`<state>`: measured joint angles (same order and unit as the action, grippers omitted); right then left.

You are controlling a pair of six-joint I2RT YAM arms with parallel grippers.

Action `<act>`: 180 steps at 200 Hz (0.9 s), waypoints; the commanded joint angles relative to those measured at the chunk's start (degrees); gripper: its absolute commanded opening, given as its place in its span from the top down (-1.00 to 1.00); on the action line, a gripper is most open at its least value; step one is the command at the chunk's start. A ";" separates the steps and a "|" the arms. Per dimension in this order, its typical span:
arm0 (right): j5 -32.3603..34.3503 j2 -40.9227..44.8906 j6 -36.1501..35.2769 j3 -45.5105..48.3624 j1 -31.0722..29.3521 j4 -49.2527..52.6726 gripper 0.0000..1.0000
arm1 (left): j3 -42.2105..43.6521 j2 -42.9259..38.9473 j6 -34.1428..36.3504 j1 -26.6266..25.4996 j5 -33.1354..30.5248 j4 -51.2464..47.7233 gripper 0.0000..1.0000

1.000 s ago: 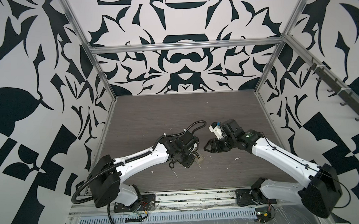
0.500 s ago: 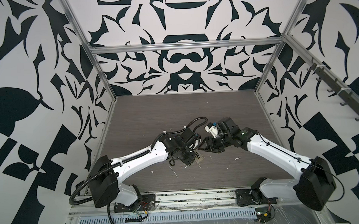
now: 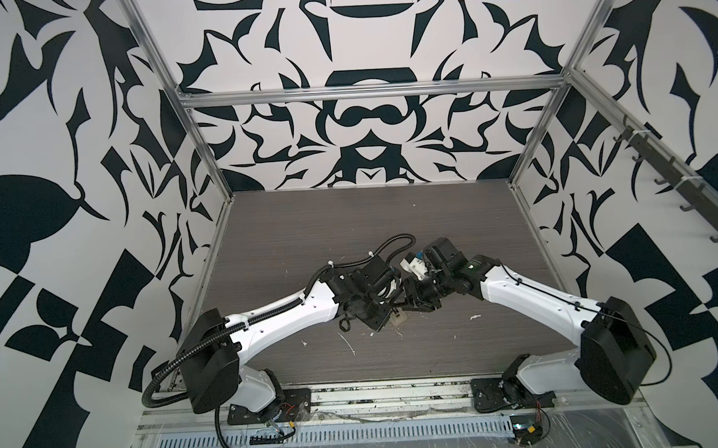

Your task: Load the batteries into the remote control

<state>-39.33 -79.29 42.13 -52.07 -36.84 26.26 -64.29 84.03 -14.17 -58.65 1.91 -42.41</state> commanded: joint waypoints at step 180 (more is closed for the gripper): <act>-5.14 -2.19 3.04 -2.78 -2.10 -7.66 -0.03 | -0.49 0.44 4.18 -0.59 -0.56 -1.27 0.60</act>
<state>-42.68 -83.02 44.10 -53.82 -38.41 24.95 -64.29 84.07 -13.91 -58.15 -1.28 -44.51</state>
